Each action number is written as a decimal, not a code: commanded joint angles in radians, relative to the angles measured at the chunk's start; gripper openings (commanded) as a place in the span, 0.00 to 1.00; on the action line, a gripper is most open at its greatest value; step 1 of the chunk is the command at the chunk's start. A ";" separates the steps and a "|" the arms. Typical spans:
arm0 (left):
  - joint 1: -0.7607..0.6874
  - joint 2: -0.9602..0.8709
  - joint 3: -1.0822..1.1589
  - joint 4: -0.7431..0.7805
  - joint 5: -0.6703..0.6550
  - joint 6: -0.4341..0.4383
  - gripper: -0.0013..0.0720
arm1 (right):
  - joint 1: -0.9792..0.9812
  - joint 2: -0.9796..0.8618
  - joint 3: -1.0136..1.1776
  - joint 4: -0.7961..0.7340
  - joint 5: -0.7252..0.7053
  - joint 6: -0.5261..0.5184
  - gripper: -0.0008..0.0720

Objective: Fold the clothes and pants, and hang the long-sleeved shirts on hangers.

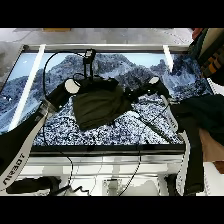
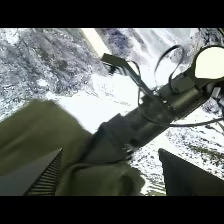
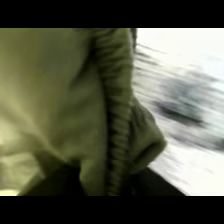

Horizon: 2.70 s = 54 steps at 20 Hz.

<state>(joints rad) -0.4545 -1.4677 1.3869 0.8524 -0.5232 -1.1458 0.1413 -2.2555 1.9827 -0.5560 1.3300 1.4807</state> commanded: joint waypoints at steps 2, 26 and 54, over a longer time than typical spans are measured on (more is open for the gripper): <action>0.069 0.040 0.000 0.106 -0.037 0.000 0.78 | 0.069 0.008 0.029 0.280 -0.125 -0.099 0.05; 0.643 0.507 0.000 0.688 -0.858 0.000 0.04 | -1.075 0.873 -0.047 -1.004 0.428 0.514 0.05; 0.643 0.507 0.000 0.688 -0.858 0.000 0.04 | -0.059 1.055 -0.053 -0.760 0.390 0.021 0.06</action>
<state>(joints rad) 0.1875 -0.9611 1.3869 1.5406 -1.3815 -1.1465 -0.1722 -1.2346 1.9289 -1.0821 1.7016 1.5425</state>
